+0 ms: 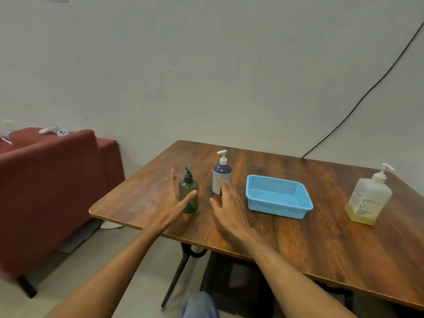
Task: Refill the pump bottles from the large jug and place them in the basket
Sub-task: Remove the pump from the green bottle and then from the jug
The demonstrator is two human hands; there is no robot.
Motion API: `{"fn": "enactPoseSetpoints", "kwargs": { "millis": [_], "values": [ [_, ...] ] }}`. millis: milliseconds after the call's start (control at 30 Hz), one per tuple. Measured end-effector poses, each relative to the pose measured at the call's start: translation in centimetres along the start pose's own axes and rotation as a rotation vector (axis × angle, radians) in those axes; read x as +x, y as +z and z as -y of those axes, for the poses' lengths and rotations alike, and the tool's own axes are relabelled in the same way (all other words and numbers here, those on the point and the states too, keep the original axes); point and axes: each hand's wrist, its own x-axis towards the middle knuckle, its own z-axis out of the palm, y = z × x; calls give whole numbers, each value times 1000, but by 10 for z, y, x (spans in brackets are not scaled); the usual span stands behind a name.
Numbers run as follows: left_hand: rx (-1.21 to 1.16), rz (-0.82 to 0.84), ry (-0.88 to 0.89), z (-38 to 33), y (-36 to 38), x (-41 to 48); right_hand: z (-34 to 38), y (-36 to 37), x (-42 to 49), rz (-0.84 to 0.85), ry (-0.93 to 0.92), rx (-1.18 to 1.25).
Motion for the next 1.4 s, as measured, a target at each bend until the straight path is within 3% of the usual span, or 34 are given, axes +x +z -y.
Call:
{"fn": "enactPoseSetpoints", "kwargs": {
  "millis": [133, 300, 633, 933, 1300, 1400],
  "values": [
    [-86, 80, -43, 18, 6, 14, -5, 23, 12, 195, 51, 68],
    [-127, 46, 44, 22, 11, 22, -8, 48, 26, 284, 75, 205],
    [-161, 67, 213, -27, 49, 11, -35, -4, 5, 115, 84, 341],
    [-245, 256, 245, -74, 125, -25, -82, -81, -57, -9, 136, 301],
    [-193, 390, 274, -79, 146, -40, -109, -81, -82, -36, 230, 275],
    [-274, 402, 237, -83, 145, -38, -114, -75, -81, -41, 251, 261]
  ]
}}
